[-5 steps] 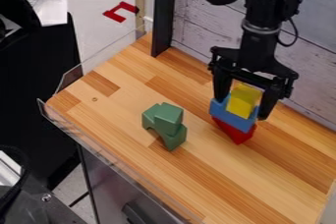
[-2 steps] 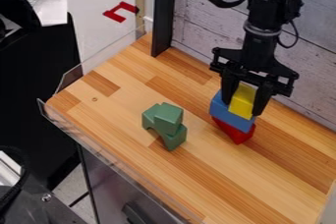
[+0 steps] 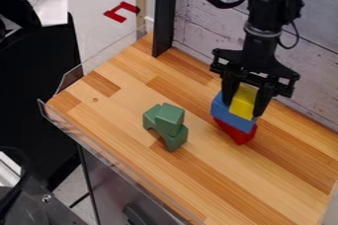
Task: Put the yellow block the the right side of the table
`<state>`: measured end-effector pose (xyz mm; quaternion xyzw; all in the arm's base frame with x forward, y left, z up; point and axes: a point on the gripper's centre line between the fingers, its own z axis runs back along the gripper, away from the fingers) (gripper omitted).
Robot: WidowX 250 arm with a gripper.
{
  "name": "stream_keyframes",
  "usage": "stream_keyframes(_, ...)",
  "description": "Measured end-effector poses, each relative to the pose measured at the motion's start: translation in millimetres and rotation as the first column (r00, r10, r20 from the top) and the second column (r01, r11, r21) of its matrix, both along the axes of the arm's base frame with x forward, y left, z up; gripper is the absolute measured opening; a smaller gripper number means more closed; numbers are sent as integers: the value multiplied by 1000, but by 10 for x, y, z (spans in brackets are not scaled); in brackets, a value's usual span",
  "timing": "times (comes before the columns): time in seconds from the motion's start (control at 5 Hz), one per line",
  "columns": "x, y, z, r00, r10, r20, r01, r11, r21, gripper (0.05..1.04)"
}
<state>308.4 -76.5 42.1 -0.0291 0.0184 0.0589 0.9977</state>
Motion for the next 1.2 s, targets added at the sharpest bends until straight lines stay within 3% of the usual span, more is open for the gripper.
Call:
stream_keyframes(0.4,-177,-183,22,999,-39,-16,39,999,17,579)
stream_keyframes(0.6,-232,-286,9,999,-44,-28,44,999,-2,579)
stream_keyframes(0.8,-308,-399,-71,997,-59,-53,58,998,-33,579)
stream_keyframes(1.2,-386,-551,-291,990,-94,-103,89,995,-51,579)
